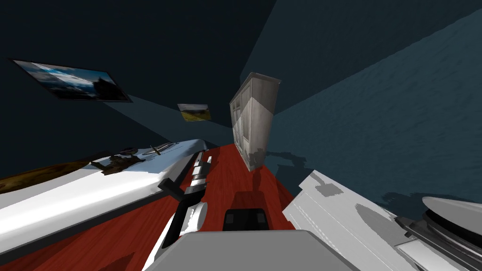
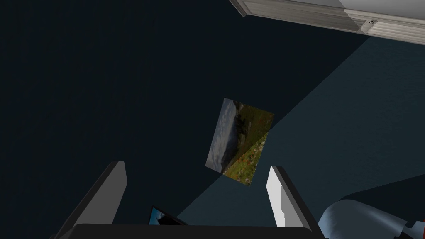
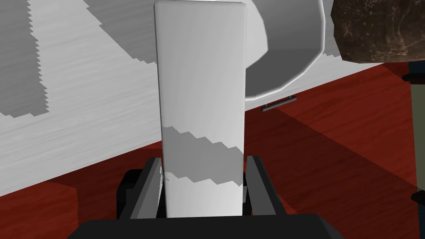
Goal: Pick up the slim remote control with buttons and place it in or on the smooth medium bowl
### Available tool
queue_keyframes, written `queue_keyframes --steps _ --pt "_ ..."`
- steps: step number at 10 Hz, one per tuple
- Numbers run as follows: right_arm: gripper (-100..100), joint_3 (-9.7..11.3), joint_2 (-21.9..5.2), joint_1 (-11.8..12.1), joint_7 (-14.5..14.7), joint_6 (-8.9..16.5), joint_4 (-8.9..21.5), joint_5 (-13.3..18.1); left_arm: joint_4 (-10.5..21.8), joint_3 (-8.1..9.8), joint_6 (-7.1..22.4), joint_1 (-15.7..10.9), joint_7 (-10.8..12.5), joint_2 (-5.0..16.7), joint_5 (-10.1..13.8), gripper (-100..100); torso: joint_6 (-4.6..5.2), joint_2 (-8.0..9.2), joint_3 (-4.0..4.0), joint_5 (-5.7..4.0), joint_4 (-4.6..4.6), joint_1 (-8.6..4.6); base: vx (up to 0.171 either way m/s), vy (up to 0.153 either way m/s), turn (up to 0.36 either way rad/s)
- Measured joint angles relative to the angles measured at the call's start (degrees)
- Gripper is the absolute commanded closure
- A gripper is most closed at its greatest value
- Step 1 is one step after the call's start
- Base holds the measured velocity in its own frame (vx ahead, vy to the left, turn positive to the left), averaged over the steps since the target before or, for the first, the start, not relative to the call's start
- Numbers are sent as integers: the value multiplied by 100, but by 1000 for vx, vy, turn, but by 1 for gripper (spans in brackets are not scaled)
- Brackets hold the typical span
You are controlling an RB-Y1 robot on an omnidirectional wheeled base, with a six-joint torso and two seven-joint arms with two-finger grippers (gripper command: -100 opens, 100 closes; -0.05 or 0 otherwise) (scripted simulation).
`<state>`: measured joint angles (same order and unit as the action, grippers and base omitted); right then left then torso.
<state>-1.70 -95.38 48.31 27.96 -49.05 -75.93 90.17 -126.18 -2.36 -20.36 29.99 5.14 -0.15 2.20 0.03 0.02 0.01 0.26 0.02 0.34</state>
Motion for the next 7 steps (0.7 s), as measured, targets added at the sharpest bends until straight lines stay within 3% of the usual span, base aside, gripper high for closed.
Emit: queue_keyframes --steps 7 --pt "100 69 124 -202 1037 -318 584 -708 0 1 0 1 0 1 0 0 -8 -9 -3 -7 1 -28 -51 -59 63"
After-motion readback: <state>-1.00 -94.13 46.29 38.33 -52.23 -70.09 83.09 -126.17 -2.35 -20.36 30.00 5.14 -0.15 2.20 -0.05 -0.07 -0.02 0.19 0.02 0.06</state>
